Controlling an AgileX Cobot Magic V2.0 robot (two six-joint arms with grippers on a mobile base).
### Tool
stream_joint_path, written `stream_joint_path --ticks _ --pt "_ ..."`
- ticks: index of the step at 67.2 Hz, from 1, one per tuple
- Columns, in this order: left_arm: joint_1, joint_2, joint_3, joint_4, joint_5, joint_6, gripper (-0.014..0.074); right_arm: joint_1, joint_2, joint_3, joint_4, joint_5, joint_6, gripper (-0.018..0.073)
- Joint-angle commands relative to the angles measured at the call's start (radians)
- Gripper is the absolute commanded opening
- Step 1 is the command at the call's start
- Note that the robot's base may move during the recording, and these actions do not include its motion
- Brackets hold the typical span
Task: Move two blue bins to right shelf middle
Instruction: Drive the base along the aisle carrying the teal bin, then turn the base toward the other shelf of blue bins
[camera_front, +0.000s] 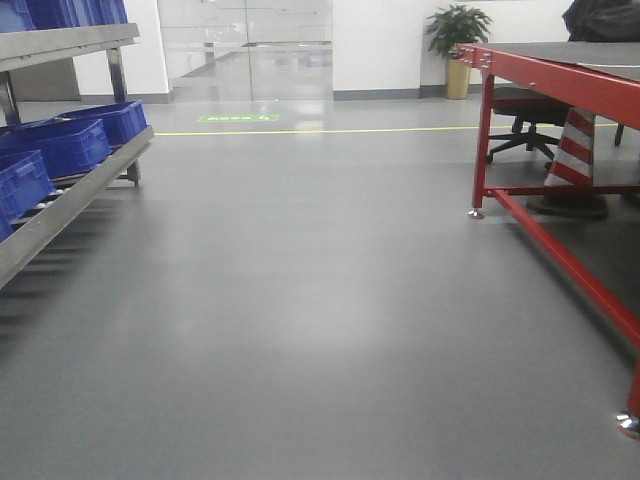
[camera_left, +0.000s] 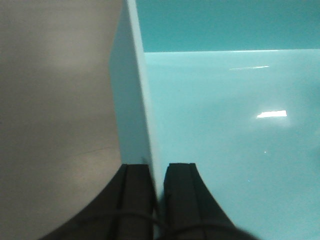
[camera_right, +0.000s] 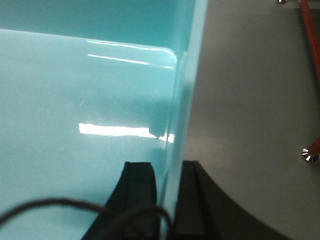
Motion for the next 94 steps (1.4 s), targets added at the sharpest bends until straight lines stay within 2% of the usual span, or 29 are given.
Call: stream_joint_path --ticks 1,94 --pt "-0.009 -0.007 -0.012 -0.069 -0.064 0.012 -0.0111 0.003 -0.003 -0.009 0.018 -0.055 -0.017 -0.0153" --pt "-0.009 -0.007 -0.012 -0.069 -0.066 0.012 -0.0111 0.003 -0.003 -0.009 0.018 -0.06 -0.017 -0.0153"
